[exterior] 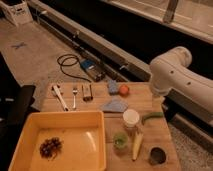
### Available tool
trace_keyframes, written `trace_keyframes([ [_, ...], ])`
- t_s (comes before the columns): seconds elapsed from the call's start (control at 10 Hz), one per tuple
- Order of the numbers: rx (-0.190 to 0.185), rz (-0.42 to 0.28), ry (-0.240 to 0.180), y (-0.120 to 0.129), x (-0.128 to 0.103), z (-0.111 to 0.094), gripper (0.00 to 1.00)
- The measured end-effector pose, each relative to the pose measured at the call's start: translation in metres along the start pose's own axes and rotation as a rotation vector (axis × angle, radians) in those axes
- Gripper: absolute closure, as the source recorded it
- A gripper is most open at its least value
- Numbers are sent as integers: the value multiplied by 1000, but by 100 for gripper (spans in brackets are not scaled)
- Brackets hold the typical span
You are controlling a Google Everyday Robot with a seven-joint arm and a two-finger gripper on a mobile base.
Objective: Place sponge in plastic cup
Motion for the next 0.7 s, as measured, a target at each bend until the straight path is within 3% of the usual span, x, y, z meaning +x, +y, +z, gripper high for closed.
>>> trace_keyframes([
  [0.3,64,-13,-96,-39,-59,1,35],
  [0.7,73,-10,-112,-43,-66,1,35],
])
